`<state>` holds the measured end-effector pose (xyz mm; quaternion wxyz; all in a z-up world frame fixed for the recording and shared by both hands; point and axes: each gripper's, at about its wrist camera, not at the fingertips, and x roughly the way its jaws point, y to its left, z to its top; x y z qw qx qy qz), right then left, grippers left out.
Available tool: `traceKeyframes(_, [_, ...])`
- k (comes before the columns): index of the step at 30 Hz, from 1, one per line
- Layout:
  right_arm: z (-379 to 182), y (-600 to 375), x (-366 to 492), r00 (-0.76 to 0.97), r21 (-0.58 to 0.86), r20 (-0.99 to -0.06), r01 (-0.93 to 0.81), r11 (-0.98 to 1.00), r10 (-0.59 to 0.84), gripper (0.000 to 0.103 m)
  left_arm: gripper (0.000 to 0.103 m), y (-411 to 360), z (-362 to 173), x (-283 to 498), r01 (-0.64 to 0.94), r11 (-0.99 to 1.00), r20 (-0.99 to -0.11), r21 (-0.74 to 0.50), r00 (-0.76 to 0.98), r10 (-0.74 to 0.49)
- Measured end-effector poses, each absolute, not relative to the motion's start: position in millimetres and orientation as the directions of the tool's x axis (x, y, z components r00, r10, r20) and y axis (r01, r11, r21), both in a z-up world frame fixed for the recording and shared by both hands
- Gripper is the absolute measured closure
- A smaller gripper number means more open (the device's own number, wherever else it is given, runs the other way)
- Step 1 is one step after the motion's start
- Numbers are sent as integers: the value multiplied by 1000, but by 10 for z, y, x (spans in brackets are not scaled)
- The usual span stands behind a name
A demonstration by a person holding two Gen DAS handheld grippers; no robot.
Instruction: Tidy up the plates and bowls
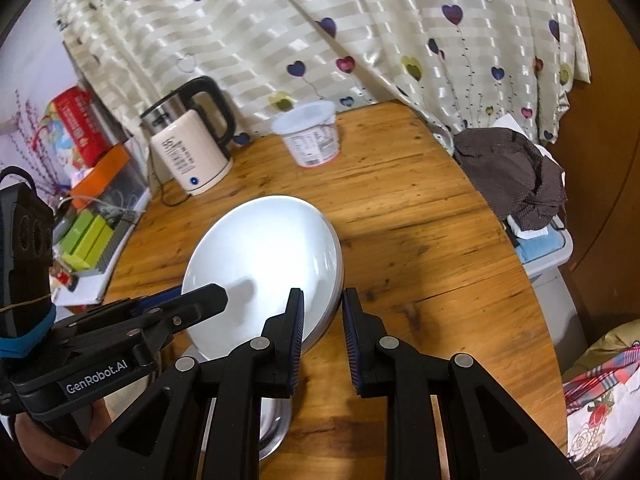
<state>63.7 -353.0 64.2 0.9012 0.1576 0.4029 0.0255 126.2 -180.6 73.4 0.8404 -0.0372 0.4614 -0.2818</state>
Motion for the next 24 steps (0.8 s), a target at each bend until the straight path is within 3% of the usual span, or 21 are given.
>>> traceKeyframes(24, [595, -2956, 345, 627, 305, -739, -16, 952, 248, 84, 72, -1240, 648, 791, 352, 883, -782, -311, 433, -448])
